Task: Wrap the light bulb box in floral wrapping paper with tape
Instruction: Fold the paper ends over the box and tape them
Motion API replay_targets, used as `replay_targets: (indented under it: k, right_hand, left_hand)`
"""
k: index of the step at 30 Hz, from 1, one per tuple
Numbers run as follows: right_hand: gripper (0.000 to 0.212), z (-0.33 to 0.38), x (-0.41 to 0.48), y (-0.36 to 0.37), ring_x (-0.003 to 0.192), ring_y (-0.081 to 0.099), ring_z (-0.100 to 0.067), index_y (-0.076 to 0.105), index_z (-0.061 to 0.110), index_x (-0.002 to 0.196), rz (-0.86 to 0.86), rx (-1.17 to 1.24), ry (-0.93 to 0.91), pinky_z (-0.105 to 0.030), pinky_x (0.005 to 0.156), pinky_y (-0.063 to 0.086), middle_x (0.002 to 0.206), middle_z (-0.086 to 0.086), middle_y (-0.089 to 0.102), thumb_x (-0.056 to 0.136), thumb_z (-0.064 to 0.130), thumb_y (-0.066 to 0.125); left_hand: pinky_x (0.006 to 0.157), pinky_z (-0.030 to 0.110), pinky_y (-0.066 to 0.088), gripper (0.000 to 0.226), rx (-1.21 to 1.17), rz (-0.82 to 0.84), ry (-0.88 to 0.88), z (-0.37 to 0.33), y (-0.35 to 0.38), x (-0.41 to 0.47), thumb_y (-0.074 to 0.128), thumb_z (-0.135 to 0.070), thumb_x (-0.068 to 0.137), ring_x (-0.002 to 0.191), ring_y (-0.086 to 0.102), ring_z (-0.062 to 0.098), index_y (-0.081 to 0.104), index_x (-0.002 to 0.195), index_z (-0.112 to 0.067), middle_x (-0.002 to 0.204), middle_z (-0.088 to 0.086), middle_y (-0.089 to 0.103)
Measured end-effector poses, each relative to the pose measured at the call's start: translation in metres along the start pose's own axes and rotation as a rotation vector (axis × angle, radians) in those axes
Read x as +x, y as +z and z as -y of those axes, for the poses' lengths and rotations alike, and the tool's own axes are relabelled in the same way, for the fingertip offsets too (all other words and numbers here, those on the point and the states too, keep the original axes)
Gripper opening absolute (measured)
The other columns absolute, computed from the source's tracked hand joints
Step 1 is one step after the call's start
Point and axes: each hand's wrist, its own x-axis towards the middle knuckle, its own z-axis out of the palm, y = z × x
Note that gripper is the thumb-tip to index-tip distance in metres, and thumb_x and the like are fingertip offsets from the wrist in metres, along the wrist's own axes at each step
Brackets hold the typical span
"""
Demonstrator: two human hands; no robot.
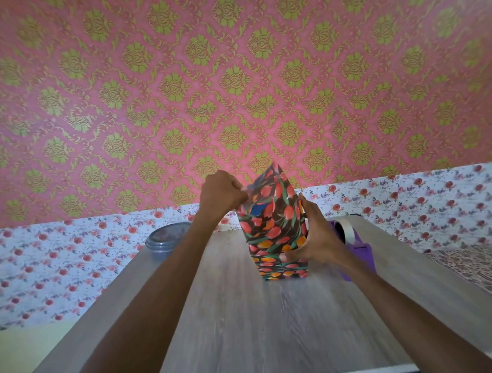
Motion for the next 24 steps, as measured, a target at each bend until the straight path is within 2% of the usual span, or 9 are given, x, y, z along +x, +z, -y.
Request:
replay_targets:
  k: [4,8,10,12,14,16,18,20,24]
  right_hand:
    - [0.124,-0.003,-0.003,-0.004,0.127,0.04,-0.012,0.031,0.027,0.144,-0.075,-0.043,-0.085,-0.041,0.108,0.039,0.133,0.007,0.04,0.041,0.049,0.097]
    - [0.123,-0.008,-0.001,-0.002,0.131,0.041,-0.016,0.029,0.022,0.145,-0.056,-0.11,-0.134,-0.039,0.106,0.042,0.139,0.003,0.04,0.044,0.045,0.096]
    - [0.121,-0.009,0.0,-0.001,0.128,0.043,-0.016,0.031,0.019,0.144,-0.04,-0.142,-0.139,-0.036,0.101,0.044,0.138,0.003,0.04,0.044,0.044,0.095]
    - [0.122,-0.011,0.001,0.001,0.127,0.044,-0.016,0.032,0.019,0.144,-0.03,-0.171,-0.134,-0.037,0.098,0.047,0.136,0.004,0.04,0.042,0.049,0.092]
    - [0.124,-0.015,0.004,0.004,0.129,0.042,-0.016,0.032,0.018,0.144,-0.026,-0.204,-0.138,-0.041,0.101,0.047,0.137,0.003,0.04,0.04,0.056,0.089]
    - [0.128,-0.018,0.005,0.005,0.133,0.04,-0.015,0.031,0.018,0.146,-0.017,-0.231,-0.146,-0.038,0.106,0.043,0.141,0.003,0.038,0.04,0.061,0.089]
    - [0.125,-0.018,0.004,0.005,0.132,0.039,-0.014,0.032,0.019,0.145,-0.018,-0.234,-0.161,-0.038,0.105,0.043,0.14,0.004,0.038,0.041,0.059,0.089]
    - [0.119,-0.017,0.004,0.002,0.126,0.042,-0.013,0.034,0.02,0.141,-0.031,-0.237,-0.151,-0.044,0.096,0.049,0.134,0.006,0.04,0.04,0.056,0.086]
    - [0.124,-0.018,0.008,-0.001,0.126,0.045,-0.017,0.029,0.023,0.144,0.003,-0.285,-0.14,-0.043,0.092,0.051,0.137,0.005,0.037,0.039,0.058,0.086]
  left_hand:
    - [0.054,0.024,0.043,0.011,0.132,-0.215,0.053,-0.005,0.002,-0.01,0.071,-0.007,0.079,0.065,0.068,0.023,0.079,0.081,-0.014,0.069,0.004,0.072]
    - [0.052,0.028,0.032,0.019,0.223,-0.367,0.154,-0.011,0.018,-0.037,0.059,-0.001,0.078,0.061,0.056,0.024,0.075,0.078,-0.01,0.079,0.008,0.07]
    - [0.054,0.03,0.033,0.02,0.194,-0.374,0.188,-0.006,0.023,-0.038,0.06,0.003,0.08,0.068,0.059,0.026,0.076,0.083,-0.01,0.087,0.007,0.067]
    - [0.06,0.032,0.043,0.019,0.184,-0.244,0.154,-0.002,0.023,-0.033,0.065,0.001,0.08,0.079,0.064,0.027,0.075,0.088,-0.013,0.093,0.006,0.068]
    - [0.064,0.03,0.048,0.003,0.147,-0.099,0.08,0.001,0.021,-0.028,0.074,-0.013,0.082,0.081,0.066,0.023,0.074,0.084,-0.015,0.086,0.002,0.069]
    - [0.062,0.027,0.048,0.015,0.073,-0.064,0.018,0.001,0.021,-0.026,0.077,-0.026,0.082,0.071,0.066,0.019,0.071,0.073,-0.016,0.071,-0.001,0.066]
    - [0.059,0.027,0.05,0.014,0.004,-0.117,0.018,0.002,0.019,-0.024,0.077,-0.019,0.081,0.064,0.064,0.015,0.071,0.068,-0.015,0.064,-0.002,0.064]
    - [0.059,0.03,0.05,0.011,-0.083,-0.221,0.085,0.003,0.018,-0.025,0.072,-0.004,0.078,0.061,0.06,0.013,0.071,0.069,-0.01,0.067,-0.002,0.063]
    - [0.06,0.036,0.044,0.013,-0.093,-0.358,0.245,0.006,0.026,-0.034,0.066,0.004,0.082,0.074,0.055,0.024,0.068,0.074,-0.005,0.078,0.004,0.058]
